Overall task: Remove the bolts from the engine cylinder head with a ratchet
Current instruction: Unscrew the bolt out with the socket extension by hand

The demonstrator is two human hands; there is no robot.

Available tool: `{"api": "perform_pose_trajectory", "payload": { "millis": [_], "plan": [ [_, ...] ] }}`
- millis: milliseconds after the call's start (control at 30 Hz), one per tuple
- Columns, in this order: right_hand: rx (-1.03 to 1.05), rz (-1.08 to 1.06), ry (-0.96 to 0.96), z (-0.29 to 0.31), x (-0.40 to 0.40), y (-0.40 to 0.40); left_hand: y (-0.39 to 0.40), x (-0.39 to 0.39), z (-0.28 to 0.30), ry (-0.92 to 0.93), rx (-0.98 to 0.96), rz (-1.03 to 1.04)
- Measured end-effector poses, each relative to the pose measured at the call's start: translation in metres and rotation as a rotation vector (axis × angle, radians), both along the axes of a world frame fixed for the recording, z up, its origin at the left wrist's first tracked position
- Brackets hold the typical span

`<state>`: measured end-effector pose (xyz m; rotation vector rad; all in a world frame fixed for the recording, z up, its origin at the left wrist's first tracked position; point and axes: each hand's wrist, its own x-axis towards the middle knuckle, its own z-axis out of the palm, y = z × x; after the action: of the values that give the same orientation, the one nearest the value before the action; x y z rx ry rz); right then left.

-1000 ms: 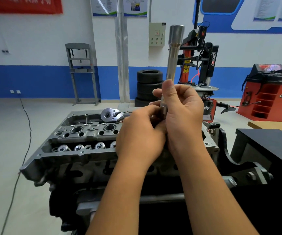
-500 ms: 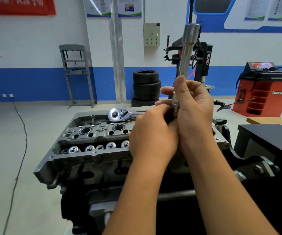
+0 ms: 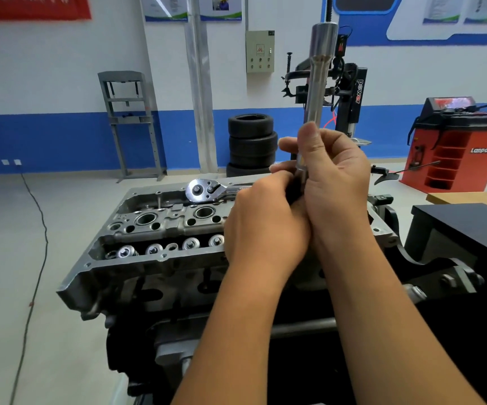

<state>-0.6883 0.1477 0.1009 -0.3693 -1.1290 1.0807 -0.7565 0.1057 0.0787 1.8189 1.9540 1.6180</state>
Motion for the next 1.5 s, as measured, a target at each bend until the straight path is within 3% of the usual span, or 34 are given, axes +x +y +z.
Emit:
{"api": "perform_pose_trajectory", "payload": {
  "millis": [133, 367, 533, 767, 967, 1200, 1400, 1500],
  "plan": [
    [0.0, 0.012, -0.038, 0.0, -0.001, 0.003, 0.003, -0.002, 0.002, -0.015, -0.025, -0.092],
    [-0.025, 0.014, 0.03, 0.001, 0.001, 0.002, 0.004, 0.001, -0.003, -0.062, 0.062, 0.005],
    [-0.044, 0.064, -0.019, 0.002, -0.001, 0.003, 0.003, -0.006, 0.002, -0.105, -0.019, -0.182],
    [0.009, 0.036, -0.022, -0.002, 0.003, 0.003, 0.0, 0.0, 0.0, -0.136, 0.043, -0.006],
    [0.039, 0.02, -0.07, -0.003, 0.001, 0.004, -0.004, -0.008, 0.005, -0.139, -0.079, -0.243],
    [-0.012, 0.055, -0.022, -0.002, 0.004, 0.007, 0.0, 0.004, 0.001, -0.058, 0.015, 0.067],
    [0.041, 0.022, -0.04, -0.004, 0.003, 0.007, -0.001, -0.004, 0.004, -0.046, -0.081, -0.15],
    [0.004, 0.046, -0.051, -0.003, 0.002, 0.007, 0.0, -0.003, 0.002, -0.069, -0.028, -0.096]
  ]
}}
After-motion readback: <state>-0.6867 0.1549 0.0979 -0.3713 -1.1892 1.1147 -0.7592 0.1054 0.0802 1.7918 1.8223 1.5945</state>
